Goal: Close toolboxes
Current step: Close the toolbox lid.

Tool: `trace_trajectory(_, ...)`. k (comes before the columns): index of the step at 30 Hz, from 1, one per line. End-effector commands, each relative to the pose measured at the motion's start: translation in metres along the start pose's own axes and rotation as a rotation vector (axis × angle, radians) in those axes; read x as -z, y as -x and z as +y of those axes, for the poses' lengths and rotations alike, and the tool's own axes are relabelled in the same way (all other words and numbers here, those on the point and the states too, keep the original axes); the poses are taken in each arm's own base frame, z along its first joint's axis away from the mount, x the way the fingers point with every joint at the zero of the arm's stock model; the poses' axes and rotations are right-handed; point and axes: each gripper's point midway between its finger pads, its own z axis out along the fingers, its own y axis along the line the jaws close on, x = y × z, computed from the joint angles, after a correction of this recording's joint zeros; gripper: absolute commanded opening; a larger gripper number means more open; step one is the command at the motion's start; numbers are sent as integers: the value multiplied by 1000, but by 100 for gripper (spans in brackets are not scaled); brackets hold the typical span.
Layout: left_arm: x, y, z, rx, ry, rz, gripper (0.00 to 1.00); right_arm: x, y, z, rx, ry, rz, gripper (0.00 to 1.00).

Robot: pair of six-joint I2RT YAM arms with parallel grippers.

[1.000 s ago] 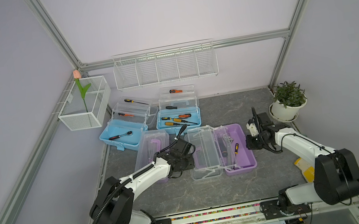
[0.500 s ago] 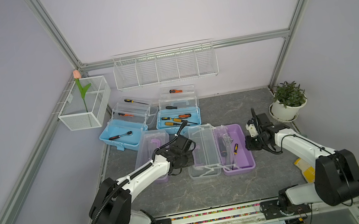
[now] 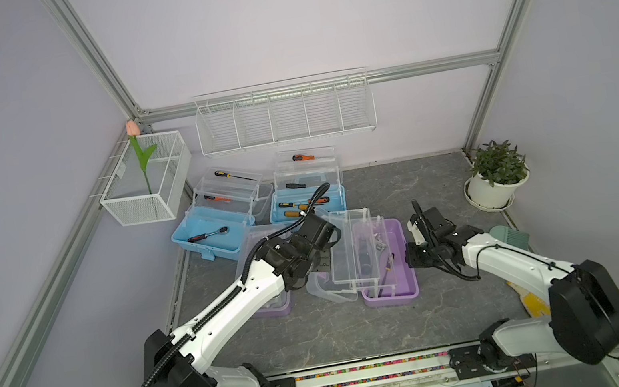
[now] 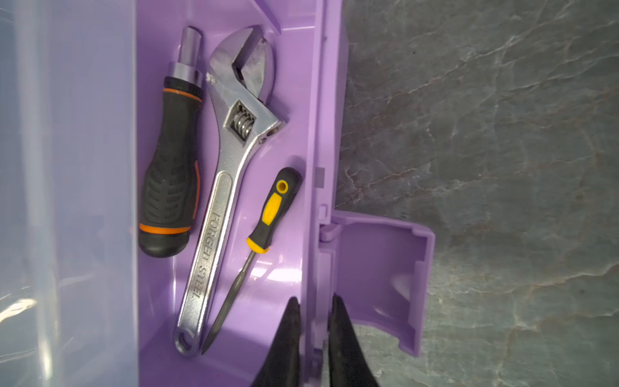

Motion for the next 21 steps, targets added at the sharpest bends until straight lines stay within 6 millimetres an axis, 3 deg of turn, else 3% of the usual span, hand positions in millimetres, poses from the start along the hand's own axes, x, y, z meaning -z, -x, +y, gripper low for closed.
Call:
trace_trajectory(1, 16, 17, -28, -42, -91, -71, 0, -6, -3, 34, 55, 121, 22, 7)
trace_trajectory(7, 20, 14, -62, -45, -208, -77, 0, -10, -4, 43, 44, 155, 32, 8)
trace_trajectory(14, 19, 10, -77, -44, -254, -74, 29, -10, -3, 45, 36, 159, 30, 12)
trace_trajectory(18, 18, 10, -79, -41, -266, -76, 34, -9, -1, 44, 26, 155, 27, 12)
trace_trajectory(21, 18, 10, -81, -42, -276, -79, 36, -8, 0, 44, 20, 152, 18, 19)
